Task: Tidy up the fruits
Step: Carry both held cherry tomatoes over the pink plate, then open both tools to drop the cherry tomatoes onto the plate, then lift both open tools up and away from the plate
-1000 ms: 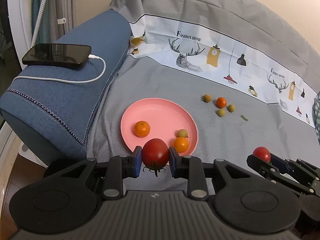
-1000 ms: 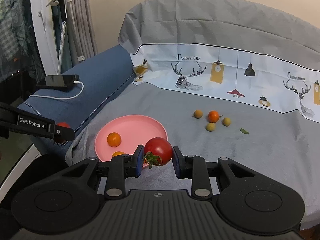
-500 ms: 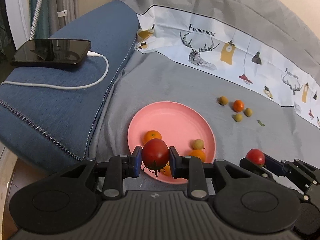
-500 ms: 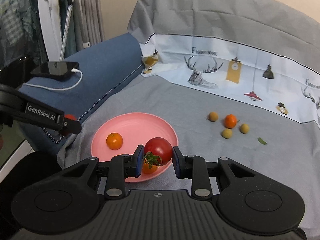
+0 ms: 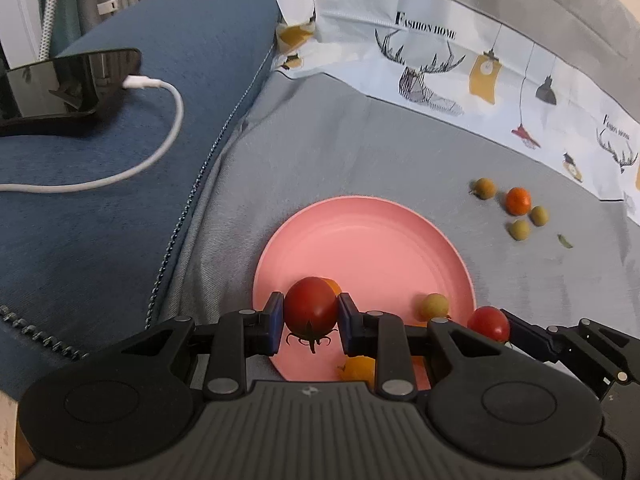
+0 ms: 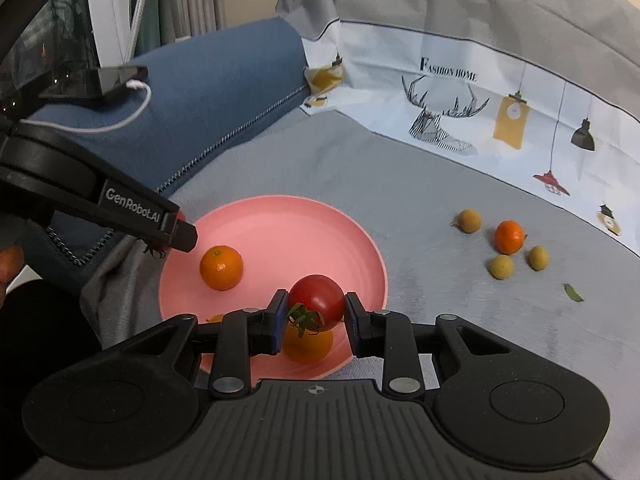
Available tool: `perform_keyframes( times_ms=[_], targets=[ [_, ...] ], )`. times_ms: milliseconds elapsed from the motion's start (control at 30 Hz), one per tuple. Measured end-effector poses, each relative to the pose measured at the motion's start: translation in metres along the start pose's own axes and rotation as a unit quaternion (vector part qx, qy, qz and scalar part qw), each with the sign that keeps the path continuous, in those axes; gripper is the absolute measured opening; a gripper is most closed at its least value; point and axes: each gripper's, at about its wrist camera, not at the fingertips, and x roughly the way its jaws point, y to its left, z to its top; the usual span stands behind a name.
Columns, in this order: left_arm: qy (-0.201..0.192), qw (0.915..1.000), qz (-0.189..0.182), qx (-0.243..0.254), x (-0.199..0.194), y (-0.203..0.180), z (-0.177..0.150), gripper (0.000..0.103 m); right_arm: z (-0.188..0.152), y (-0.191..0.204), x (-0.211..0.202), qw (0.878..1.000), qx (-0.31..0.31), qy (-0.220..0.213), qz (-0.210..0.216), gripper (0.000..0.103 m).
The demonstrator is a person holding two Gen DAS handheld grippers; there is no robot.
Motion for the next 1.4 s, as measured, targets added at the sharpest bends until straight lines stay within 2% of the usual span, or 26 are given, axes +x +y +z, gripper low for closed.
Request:
perform_keyframes(
  times_ms=[500, 800, 867, 933, 967, 1000, 1033, 1200, 1400],
  targets=[
    [0.024, 0.9994, 0.018, 0.015, 0.041, -0.001, 0.008, 0.031, 0.000, 0.007, 0.039, 0.999, -0.031, 0.025, 0.001, 0.031],
    [0.019, 0.9994, 0.017, 0.024, 0.049, -0.003, 0.017, 0.031, 0.004, 0.010, 0.049, 0.998, -0.049, 0.025, -0.002, 0.031],
    [0.013, 0.9995, 0.012, 0.026, 0.048, -0.003, 0.019, 0.042, 0.007, 0.010, 0.051, 0.998, -0.054, 0.024, 0.001, 0.032],
    [-0.002, 0.9996, 0.007, 0.026, 0.041, -0.003, 0.019, 0.089, 0.009, 0.011, 0.050, 0.998, -0.058, 0.019, 0.004, 0.050],
    [-0.012, 0.9996, 0.010, 0.023, 0.038, -0.003, 0.018, 0.097, 0.011, 0.011, 0.048, 0.998, -0.061, 0.015, 0.004, 0.065],
    [-0.025, 0.9994, 0.015, 0.020, 0.033, -0.003, 0.017, 0.103, 0.012, 0.012, 0.045, 0.998, -0.063, 0.007, 0.002, 0.075],
    [-0.037, 0.9990, 0.016, 0.020, 0.027, -0.003, 0.015, 0.103, 0.012, 0.013, 0.041, 0.998, -0.065, 0.000, -0.001, 0.078],
    [-0.035, 0.9987, 0.013, 0.035, 0.011, -0.007, 0.006, 0.103, 0.007, 0.016, 0.020, 0.997, -0.078, -0.002, -0.003, 0.088],
    [-0.031, 0.9994, 0.005, 0.015, -0.018, 0.001, -0.012, 0.103, -0.005, 0.014, -0.012, 0.999, -0.052, 0.008, -0.003, 0.092]
  ],
)
